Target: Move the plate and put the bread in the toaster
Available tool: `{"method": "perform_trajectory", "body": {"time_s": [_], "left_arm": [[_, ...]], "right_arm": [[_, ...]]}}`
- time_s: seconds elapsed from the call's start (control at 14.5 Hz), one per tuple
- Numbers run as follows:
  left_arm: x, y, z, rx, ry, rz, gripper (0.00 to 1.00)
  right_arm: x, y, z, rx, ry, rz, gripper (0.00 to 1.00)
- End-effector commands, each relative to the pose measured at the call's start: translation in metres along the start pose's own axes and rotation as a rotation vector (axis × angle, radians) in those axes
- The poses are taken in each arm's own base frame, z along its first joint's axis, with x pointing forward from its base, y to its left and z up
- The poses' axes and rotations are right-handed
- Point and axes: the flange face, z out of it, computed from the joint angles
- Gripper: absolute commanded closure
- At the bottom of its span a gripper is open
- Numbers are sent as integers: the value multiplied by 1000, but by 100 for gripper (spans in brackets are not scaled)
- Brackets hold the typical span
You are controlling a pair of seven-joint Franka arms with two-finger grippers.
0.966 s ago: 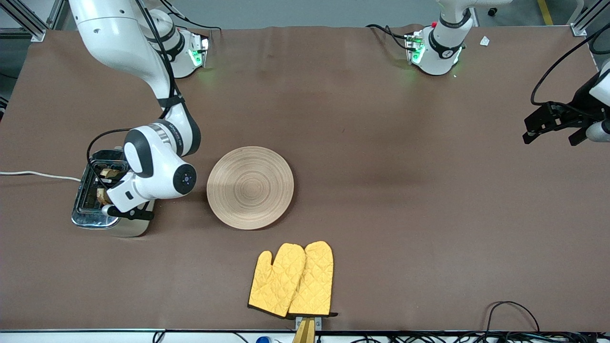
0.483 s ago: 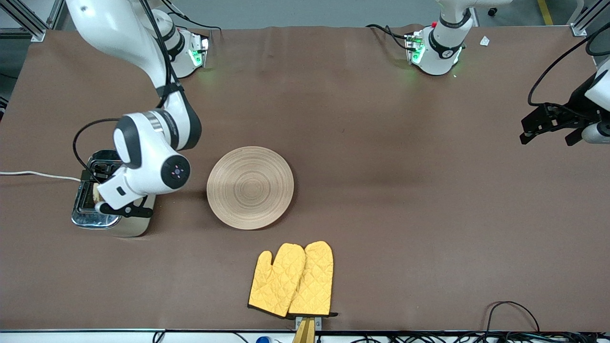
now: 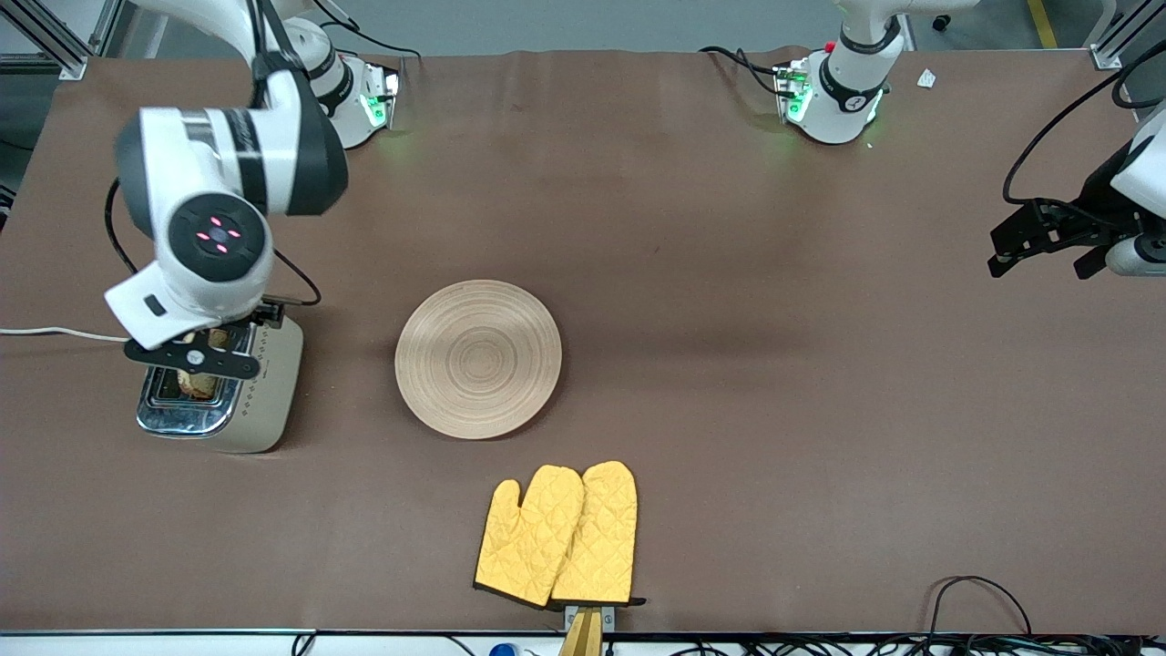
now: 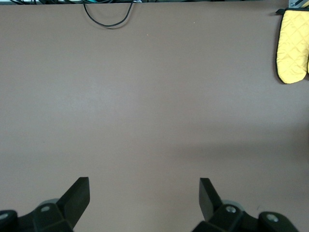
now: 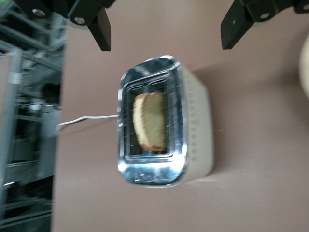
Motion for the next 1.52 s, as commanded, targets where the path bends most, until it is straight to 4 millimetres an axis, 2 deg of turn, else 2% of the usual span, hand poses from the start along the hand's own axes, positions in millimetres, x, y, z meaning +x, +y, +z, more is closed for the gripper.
{"method": "perform_trajectory", "body": {"time_s": [0.0,0.21,0.41,0.62,0.83,1.45], "left_arm": [[-5,2,-7,70,23,21,0],[-5,4,-7,70,25,32,0],[-5,5,-7,63,23,22,0],[-5,4,-6,61,21,29,0],[-5,4,-6,61,23,31,0],[2,5,-10,63,36,18,0]], "right_arm": [[-11,51,-18,178,-22,40,0],[-21,105,-33,317,-15,29,0],[-27,167,-26,447,-4,-14,0],[-37,205,-23,483,13,-32,0],[-42,222,-19,493,23,-65,0],[-40,225,-16,490,35,-105,0]]}}
